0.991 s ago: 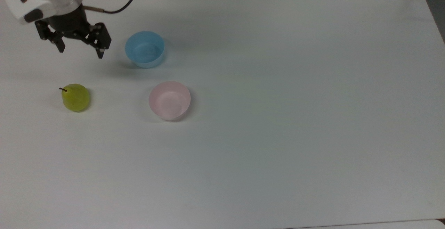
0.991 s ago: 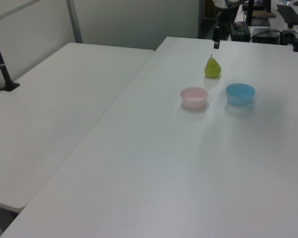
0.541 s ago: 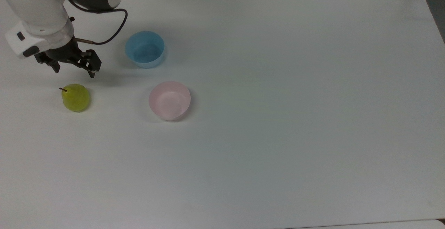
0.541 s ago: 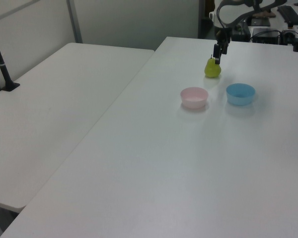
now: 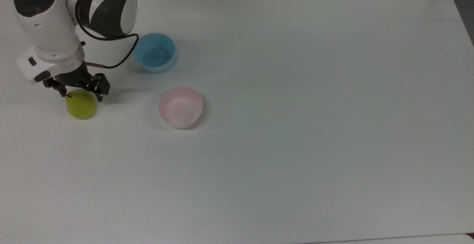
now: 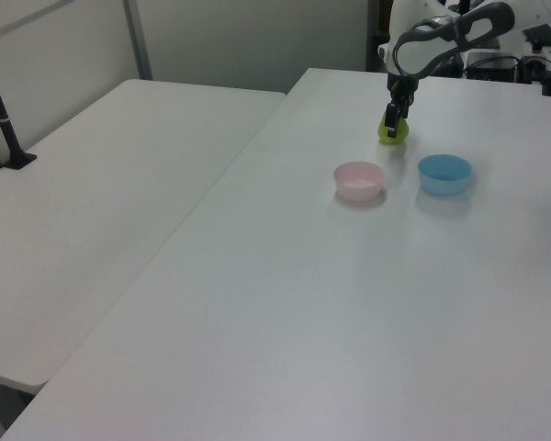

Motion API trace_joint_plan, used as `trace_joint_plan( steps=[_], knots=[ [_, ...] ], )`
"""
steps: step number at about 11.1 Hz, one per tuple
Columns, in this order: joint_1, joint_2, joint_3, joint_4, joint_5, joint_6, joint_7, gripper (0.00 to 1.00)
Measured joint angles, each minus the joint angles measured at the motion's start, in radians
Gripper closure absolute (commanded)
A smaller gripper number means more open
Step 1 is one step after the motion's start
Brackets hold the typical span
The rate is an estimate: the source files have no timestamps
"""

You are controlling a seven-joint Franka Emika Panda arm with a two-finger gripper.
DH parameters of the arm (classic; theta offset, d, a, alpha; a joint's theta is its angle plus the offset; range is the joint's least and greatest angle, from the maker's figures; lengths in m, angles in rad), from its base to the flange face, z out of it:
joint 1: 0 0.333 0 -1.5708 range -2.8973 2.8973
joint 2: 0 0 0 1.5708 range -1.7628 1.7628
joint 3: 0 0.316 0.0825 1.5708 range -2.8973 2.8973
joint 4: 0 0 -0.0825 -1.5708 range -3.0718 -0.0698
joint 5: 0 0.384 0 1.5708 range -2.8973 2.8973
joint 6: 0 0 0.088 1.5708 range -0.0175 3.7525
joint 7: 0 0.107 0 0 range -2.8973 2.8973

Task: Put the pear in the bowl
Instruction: 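Close the gripper around the green pear, then lift the pear and carry it over the pink bowl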

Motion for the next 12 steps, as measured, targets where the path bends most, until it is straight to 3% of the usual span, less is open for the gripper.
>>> trace_joint_plan(
  steps=[1,3,4,5,9,12],
  knots=[
    [0.000,0.009,0.000,0.000,0.000,0.029,0.000,0.09],
    [0.000,0.024,0.000,0.000,0.000,0.080,0.000,0.45],
    [0.000,0.029,0.000,0.000,0.000,0.093,0.001,0.58],
    [0.000,0.031,0.000,0.001,0.000,0.096,0.001,0.62],
    [0.000,0.020,0.005,0.022,0.001,0.096,0.001,0.62],
    [0.028,-0.051,0.038,0.003,0.001,0.080,0.023,0.62]
  ],
)
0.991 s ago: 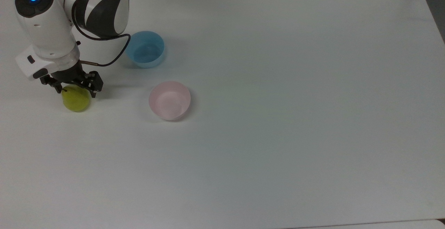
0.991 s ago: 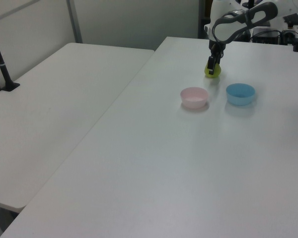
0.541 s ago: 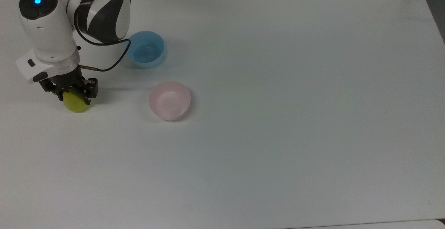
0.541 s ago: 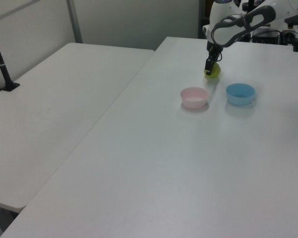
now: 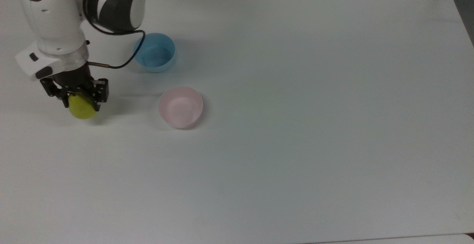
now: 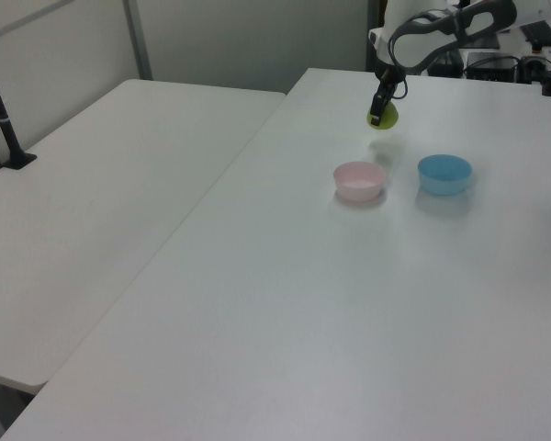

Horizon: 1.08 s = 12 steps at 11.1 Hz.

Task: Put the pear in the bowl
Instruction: 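Lift the pear and carry it over the pink bowl, then lower the pear into the pink bowl and open the gripper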

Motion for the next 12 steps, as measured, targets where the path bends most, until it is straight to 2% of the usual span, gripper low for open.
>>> trace_joint_plan(
  steps=[4,7,9,12],
  knots=[
    [0.110,-0.081,0.049,-0.050,-0.017,-0.085,0.188,0.62],
    [0.197,-0.095,0.067,-0.114,-0.098,-0.087,0.374,0.62],
    [0.234,-0.095,0.069,-0.133,-0.105,-0.087,0.416,0.61],
    [0.250,-0.094,0.081,-0.138,-0.105,-0.087,0.449,0.60]
  ],
)
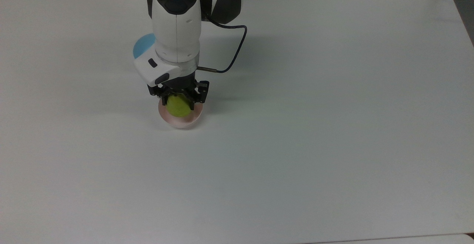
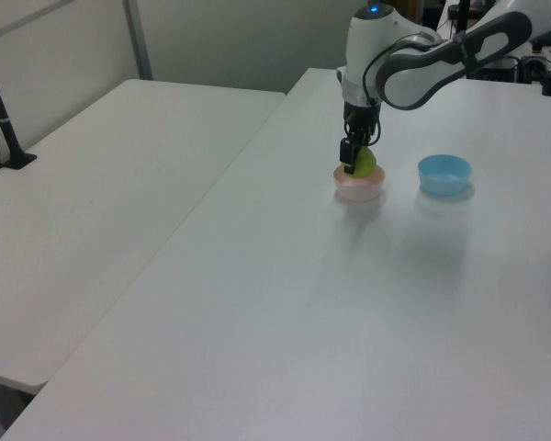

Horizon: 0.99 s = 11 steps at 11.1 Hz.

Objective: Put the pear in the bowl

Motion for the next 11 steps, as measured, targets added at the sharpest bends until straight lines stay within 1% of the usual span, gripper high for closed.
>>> trace_joint_plan(
  steps=[1,2,3,4,5,9,11],
  knots=[
    [0.000,0.003,0.004,-0.001,0.000,0.000,0.002,0.58],
    [0.000,0.009,0.005,-0.003,0.000,0.000,0.003,0.51],
    [-0.001,0.017,0.005,-0.004,-0.001,0.008,0.003,0.33],
    [-0.002,0.024,0.005,-0.004,-0.001,0.019,0.003,0.09],
    [-0.002,0.030,0.005,-0.004,-0.001,0.024,0.003,0.00],
    [-0.002,0.025,0.005,0.002,-0.001,0.024,0.004,0.00],
    [-0.002,-0.005,0.005,0.009,-0.001,-0.001,0.004,0.00]
  ],
)
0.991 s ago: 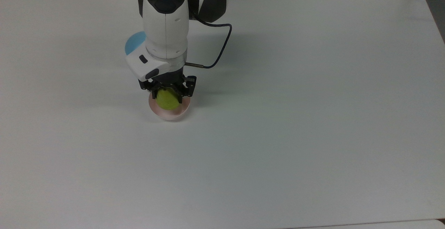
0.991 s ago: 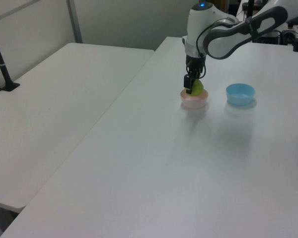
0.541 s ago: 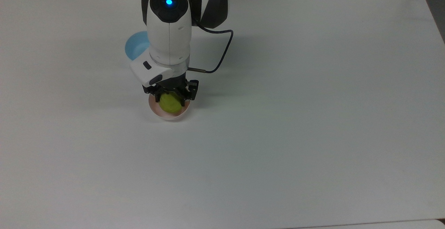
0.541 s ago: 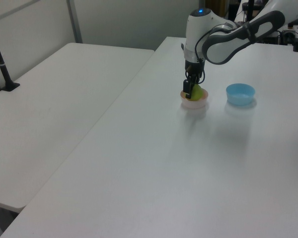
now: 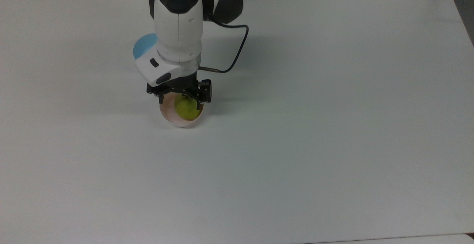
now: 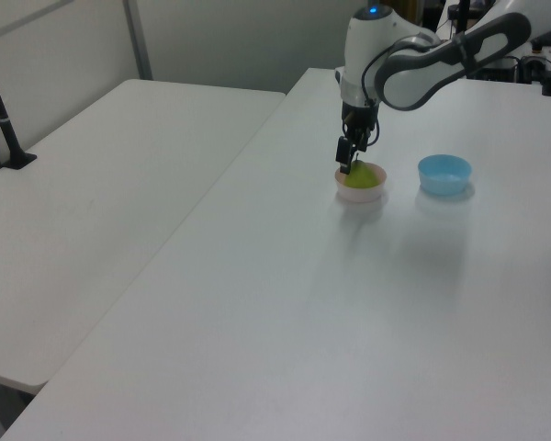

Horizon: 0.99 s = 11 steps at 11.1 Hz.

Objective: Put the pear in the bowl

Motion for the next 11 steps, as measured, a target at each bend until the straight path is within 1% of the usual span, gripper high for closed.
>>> trace_joint_plan(
  steps=[2,4,5,9,11],
  knots=[
    [0.001,-0.045,0.002,0.026,0.000,-0.086,0.000,0.00],
    [0.013,-0.114,0.005,0.052,0.000,-0.201,0.000,0.00],
    [0.022,-0.144,0.005,0.055,0.000,-0.244,0.000,0.00],
    [0.076,-0.313,0.006,0.060,0.000,-0.487,-0.012,0.00],
    [0.087,-0.360,0.006,0.060,0.028,-0.572,-0.012,0.00]
  ],
)
